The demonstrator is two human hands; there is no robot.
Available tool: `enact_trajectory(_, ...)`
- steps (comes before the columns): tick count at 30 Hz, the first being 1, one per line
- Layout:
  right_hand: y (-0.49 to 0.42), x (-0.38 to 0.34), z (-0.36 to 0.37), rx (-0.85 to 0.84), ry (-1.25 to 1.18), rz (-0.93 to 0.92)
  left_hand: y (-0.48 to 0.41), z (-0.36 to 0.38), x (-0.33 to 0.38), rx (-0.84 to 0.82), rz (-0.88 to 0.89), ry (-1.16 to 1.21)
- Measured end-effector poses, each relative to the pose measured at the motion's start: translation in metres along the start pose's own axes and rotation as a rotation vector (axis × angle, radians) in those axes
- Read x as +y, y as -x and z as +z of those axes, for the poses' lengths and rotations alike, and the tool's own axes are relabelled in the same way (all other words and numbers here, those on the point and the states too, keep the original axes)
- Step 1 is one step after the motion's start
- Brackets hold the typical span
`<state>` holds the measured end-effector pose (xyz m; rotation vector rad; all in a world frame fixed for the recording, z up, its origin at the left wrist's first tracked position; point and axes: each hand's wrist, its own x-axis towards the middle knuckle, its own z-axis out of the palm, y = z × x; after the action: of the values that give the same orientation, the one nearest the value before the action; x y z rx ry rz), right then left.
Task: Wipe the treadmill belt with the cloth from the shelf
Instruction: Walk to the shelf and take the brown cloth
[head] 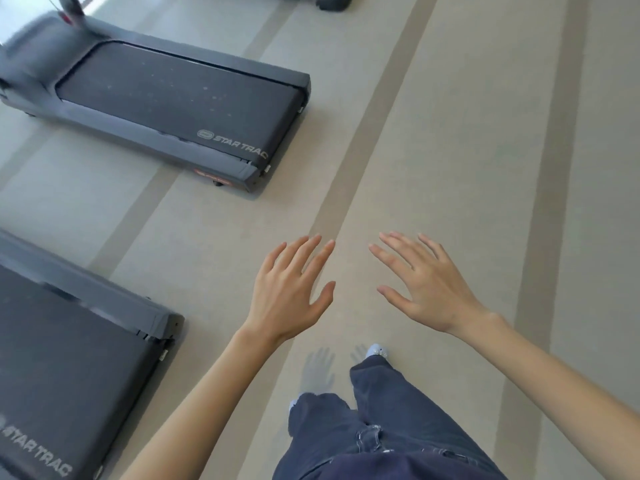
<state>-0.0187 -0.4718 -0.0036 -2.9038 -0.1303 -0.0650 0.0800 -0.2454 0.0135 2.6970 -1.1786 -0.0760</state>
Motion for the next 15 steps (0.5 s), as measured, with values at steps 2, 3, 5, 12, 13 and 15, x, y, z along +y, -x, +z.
enact_trajectory(2, 0.012, 0.024, -0.007, 0.007, -0.016, 0.059, -0.026, 0.006, 0.019, -0.030, 0.047, 0.002)
enact_trajectory(3, 0.018, 0.035, -0.011, 0.015, -0.027, 0.094, -0.038, 0.008, 0.029, -0.035, 0.068, 0.005)
enact_trajectory(5, 0.030, 0.057, -0.018, 0.026, -0.035, 0.159, -0.062, 0.010, 0.050, -0.030, 0.115, 0.015)
enact_trajectory(12, 0.059, 0.118, -0.040, 0.055, -0.042, 0.350, -0.140, 0.013, 0.109, -0.053, 0.326, 0.032)
enact_trajectory(13, 0.062, 0.124, -0.043, 0.071, -0.040, 0.376, -0.151, 0.015, 0.114, -0.063, 0.357, 0.029)
enact_trajectory(15, 0.066, 0.137, -0.047, 0.099, -0.035, 0.430, -0.172, 0.019, 0.122, -0.073, 0.412, 0.023)
